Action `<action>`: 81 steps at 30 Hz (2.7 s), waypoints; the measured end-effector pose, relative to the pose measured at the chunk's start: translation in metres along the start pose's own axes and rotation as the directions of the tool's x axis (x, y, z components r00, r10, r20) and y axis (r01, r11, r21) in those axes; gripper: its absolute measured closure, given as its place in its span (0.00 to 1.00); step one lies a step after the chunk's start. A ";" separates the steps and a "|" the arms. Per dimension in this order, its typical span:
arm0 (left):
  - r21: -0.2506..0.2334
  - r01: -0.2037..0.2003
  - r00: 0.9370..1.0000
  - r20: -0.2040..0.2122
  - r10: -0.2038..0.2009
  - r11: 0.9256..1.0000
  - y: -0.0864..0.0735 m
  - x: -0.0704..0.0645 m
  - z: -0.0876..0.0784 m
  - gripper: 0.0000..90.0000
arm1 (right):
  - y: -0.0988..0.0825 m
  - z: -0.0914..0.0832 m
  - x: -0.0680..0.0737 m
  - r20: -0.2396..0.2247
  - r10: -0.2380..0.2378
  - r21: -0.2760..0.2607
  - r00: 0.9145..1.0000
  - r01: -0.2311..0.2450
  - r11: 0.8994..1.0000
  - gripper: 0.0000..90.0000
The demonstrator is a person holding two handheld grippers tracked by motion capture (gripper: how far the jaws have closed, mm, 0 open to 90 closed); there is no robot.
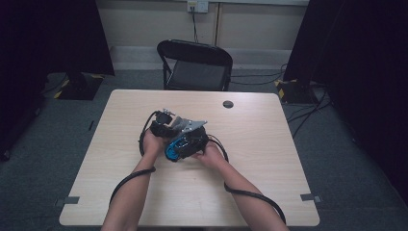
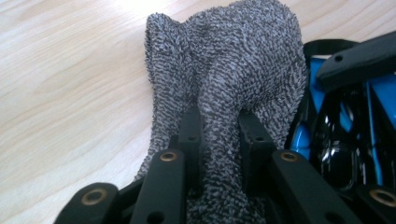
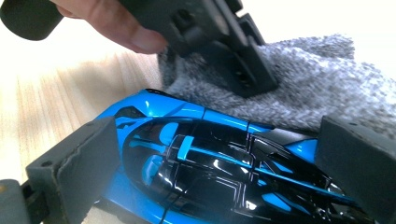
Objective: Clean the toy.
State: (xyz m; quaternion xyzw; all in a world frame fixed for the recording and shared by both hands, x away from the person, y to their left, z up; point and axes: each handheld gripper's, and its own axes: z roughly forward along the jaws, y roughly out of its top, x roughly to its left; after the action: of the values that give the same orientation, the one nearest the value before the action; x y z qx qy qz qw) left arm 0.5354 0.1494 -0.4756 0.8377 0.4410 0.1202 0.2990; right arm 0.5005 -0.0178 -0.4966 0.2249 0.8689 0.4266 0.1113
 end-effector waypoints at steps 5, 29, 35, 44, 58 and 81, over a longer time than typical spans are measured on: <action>0.030 -0.026 0.999 -0.039 0.027 0.999 0.006 -0.008 0.004 0.85 | 0.000 0.000 0.000 0.000 0.001 -0.002 1.000 -0.001 1.000 0.00; 0.105 -0.079 0.997 0.000 0.080 0.991 -0.025 0.003 -0.032 0.87 | -0.001 0.000 0.002 -0.002 0.001 -0.007 1.000 -0.001 1.000 0.00; 0.125 -0.074 0.997 -0.002 0.075 0.989 -0.033 0.004 -0.042 0.87 | 0.000 0.000 0.003 0.000 0.000 -0.005 1.000 0.000 1.000 0.00; 0.114 -0.062 0.998 0.011 0.061 0.991 -0.053 0.007 -0.056 0.87 | 0.000 0.000 0.003 0.001 0.003 -0.003 1.000 -0.003 1.000 0.00; 0.117 -0.075 0.996 0.048 0.069 0.990 -0.074 0.005 -0.077 0.87 | -0.001 0.001 0.005 0.000 -0.002 -0.011 1.000 0.002 1.000 0.00; 0.120 -0.100 0.991 0.102 0.087 0.988 -0.094 -0.009 -0.094 0.87 | -0.002 0.001 0.005 0.002 -0.003 -0.024 1.000 0.004 1.000 0.00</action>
State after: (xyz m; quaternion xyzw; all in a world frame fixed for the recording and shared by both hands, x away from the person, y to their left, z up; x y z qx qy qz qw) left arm 0.4240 0.2199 -0.4577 0.8794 0.3930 0.0657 0.2607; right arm 0.4964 -0.0158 -0.4985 0.2225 0.8640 0.4366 0.1155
